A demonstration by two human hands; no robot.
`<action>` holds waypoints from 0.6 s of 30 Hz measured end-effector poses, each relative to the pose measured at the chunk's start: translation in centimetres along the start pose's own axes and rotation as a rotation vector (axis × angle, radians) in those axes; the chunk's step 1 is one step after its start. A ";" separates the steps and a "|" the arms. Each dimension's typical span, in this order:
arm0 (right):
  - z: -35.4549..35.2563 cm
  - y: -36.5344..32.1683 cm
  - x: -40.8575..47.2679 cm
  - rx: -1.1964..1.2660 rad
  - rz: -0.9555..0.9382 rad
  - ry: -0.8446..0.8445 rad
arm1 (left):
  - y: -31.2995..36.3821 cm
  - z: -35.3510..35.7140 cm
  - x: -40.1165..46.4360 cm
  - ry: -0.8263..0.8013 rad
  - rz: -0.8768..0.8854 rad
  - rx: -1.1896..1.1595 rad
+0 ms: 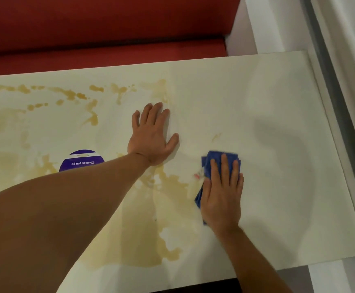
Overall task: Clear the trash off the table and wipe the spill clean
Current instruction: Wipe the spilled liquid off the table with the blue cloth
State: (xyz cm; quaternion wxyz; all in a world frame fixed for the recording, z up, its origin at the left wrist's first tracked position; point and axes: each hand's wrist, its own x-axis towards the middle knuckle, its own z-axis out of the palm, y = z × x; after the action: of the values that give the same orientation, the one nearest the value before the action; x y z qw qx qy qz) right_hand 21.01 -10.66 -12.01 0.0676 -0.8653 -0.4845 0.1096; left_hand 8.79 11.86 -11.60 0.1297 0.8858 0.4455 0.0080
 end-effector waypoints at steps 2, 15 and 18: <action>-0.3 0.2 4.4 0.000 0.016 0.024 | 0.0 0.1 0.0 0.001 -0.001 -0.002; -0.5 2.1 2.6 -0.027 -0.291 -0.068 | -0.1 -0.2 0.0 -0.019 -0.014 -0.007; -1.5 6.8 -2.3 -0.009 -0.320 -0.115 | -0.1 -0.3 0.1 -0.032 -0.015 -0.020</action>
State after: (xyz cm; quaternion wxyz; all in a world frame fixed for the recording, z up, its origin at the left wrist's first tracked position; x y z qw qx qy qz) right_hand 25.79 -16.18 -11.78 0.0526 -0.7695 -0.6198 0.1448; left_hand 8.75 12.01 -11.37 0.1456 0.8810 0.4501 -0.0026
